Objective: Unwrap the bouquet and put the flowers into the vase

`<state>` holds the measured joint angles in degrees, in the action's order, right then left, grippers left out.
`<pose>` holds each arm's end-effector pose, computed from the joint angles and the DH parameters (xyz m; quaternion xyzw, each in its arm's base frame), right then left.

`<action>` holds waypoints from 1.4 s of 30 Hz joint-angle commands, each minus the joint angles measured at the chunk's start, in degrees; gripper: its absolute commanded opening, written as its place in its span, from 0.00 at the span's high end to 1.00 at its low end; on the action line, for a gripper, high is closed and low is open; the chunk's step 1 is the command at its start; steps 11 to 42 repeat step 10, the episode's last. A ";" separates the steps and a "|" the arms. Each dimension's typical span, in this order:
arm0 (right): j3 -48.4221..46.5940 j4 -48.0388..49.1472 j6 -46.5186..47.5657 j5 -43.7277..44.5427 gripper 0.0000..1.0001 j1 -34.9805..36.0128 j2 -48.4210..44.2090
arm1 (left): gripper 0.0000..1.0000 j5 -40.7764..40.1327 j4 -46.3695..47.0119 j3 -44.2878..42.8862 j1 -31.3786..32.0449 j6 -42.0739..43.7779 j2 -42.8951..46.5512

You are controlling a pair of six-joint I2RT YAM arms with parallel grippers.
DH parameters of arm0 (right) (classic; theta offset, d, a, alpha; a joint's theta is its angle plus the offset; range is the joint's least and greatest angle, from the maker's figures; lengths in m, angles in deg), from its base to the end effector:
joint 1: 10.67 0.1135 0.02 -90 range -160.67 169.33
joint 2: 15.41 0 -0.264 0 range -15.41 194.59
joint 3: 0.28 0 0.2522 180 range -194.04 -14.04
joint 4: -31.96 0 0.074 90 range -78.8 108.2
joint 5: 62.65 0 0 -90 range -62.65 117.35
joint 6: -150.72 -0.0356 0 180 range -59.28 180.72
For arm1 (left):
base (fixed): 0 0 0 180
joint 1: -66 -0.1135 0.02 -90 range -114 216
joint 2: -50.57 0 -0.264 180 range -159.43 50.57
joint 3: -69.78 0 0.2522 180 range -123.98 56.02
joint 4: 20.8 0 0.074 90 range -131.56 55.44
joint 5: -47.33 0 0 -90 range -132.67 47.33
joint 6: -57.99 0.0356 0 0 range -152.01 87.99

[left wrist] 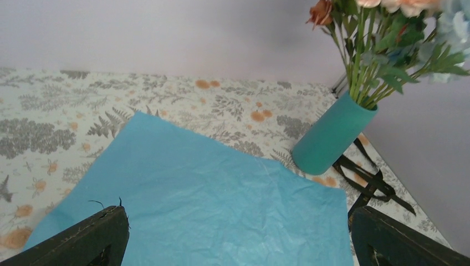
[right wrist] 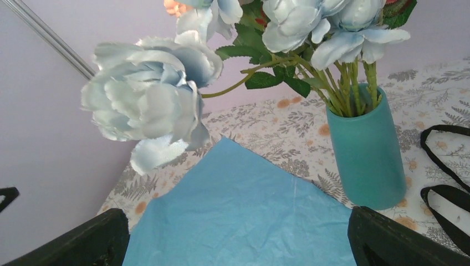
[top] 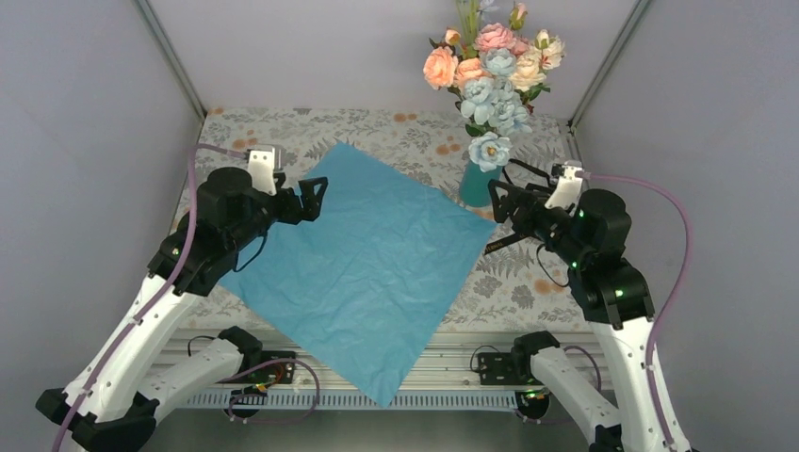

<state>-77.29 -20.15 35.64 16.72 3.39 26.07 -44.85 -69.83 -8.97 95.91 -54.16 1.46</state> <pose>0.1264 0.0384 0.4038 0.0215 0.7999 0.2693 0.5359 0.1478 -0.0835 0.4014 0.0442 0.8148 -0.2396 0.5260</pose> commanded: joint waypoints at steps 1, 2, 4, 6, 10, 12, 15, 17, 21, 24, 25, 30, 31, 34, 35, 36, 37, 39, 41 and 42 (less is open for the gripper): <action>0.93 1.11 -1.63 -0.50 0.01 -0.14 -0.45 | 0.00 -0.08 0.74 2.03 0.15 -1.47 0.45; 1.15 1.09 -1.67 -0.65 0.01 -0.10 -0.38 | 0.00 0.06 0.97 2.30 0.15 -1.64 0.59; 1.59 0.99 -1.41 -0.92 0.01 -0.13 -0.40 | 0.00 0.20 1.57 3.09 0.15 -1.80 0.88; 2.04 0.95 -1.45 -0.96 0.01 -0.17 -0.50 | 0.00 0.09 1.71 3.69 0.15 -1.79 0.98; 2.12 1.43 -1.52 -0.21 0.01 -0.14 -0.91 | 0.00 0.27 1.69 3.92 0.15 -1.88 0.74; 2.12 1.43 -1.52 -0.21 0.01 -0.14 -0.91 | 0.00 0.27 1.69 3.92 0.15 -1.88 0.74; 2.12 1.43 -1.52 -0.21 0.01 -0.14 -0.91 | 0.00 0.27 1.69 3.92 0.15 -1.88 0.74; 2.12 1.43 -1.52 -0.21 0.01 -0.14 -0.91 | 0.00 0.27 1.69 3.92 0.15 -1.88 0.74; 2.12 1.43 -1.52 -0.21 0.01 -0.14 -0.91 | 0.00 0.27 1.69 3.92 0.15 -1.88 0.74; 2.12 1.43 -1.52 -0.21 0.01 -0.14 -0.91 | 0.00 0.27 1.69 3.92 0.15 -1.88 0.74; 2.12 1.43 -1.52 -0.21 0.01 -0.14 -0.91 | 0.00 0.27 1.69 3.92 0.15 -1.88 0.74; 2.12 1.43 -1.52 -0.21 0.01 -0.14 -0.91 | 0.00 0.27 1.69 3.92 0.15 -1.88 0.74; 2.12 1.43 -1.52 -0.21 0.01 -0.14 -0.91 | 0.00 0.27 1.69 3.92 0.15 -1.88 0.74; 2.12 1.43 -1.52 -0.21 0.01 -0.14 -0.91 | 0.00 0.27 1.69 3.92 0.15 -1.88 0.74; 2.12 1.43 -1.52 -0.21 0.01 -0.14 -0.91 | 0.00 0.27 1.69 3.92 0.15 -1.88 0.74; 2.12 1.43 -1.52 -0.21 0.01 -0.14 -0.91 | 0.00 0.27 1.69 3.92 0.15 -1.88 0.74; 2.12 1.43 -1.52 -0.21 0.01 -0.14 -0.91 | 0.00 0.27 1.69 3.92 0.15 -1.88 0.74; 2.12 1.43 -1.52 -0.21 0.01 -0.14 -0.91 | 0.00 0.27 1.69 3.92 0.15 -1.88 0.74; 2.12 1.43 -1.52 -0.21 0.01 -0.14 -0.91 | 0.00 0.27 1.69 3.92 0.15 -1.88 0.74; 2.12 1.43 -1.52 -0.21 0.01 -0.14 -0.91 | 0.00 0.27 1.69 3.92 0.15 -1.88 0.74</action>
